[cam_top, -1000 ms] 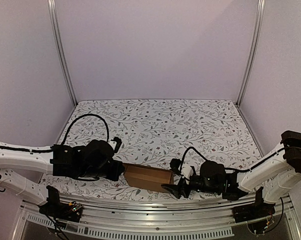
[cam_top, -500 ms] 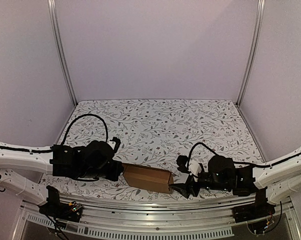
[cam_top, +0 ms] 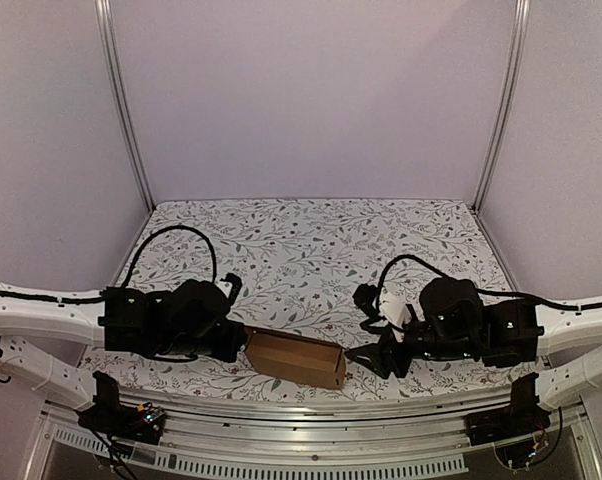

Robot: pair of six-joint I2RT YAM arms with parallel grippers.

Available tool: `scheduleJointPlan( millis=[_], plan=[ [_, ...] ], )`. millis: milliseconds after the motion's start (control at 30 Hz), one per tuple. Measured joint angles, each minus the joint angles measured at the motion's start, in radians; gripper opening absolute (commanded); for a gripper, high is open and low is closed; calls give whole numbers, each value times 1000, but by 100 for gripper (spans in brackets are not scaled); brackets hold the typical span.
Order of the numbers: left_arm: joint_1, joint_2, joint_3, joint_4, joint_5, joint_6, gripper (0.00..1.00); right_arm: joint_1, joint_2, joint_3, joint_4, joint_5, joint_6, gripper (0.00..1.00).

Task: Fold the paper box

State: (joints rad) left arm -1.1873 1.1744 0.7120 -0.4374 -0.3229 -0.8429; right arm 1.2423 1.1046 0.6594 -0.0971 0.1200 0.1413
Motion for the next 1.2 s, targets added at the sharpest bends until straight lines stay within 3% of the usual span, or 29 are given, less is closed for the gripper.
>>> scheduleJointPlan(
  millis=[233,533,1200],
  plan=[
    [-2,6,10,-5,-3,-1,0,38,19,103,-175,15,12,43],
    [-4,24,20,-10,-4,0,0,79,117,167,-306,91,19,33],
    [-10,32,20,-3,-6,-8,0,109,230,247,-357,183,40,9]
  ],
)
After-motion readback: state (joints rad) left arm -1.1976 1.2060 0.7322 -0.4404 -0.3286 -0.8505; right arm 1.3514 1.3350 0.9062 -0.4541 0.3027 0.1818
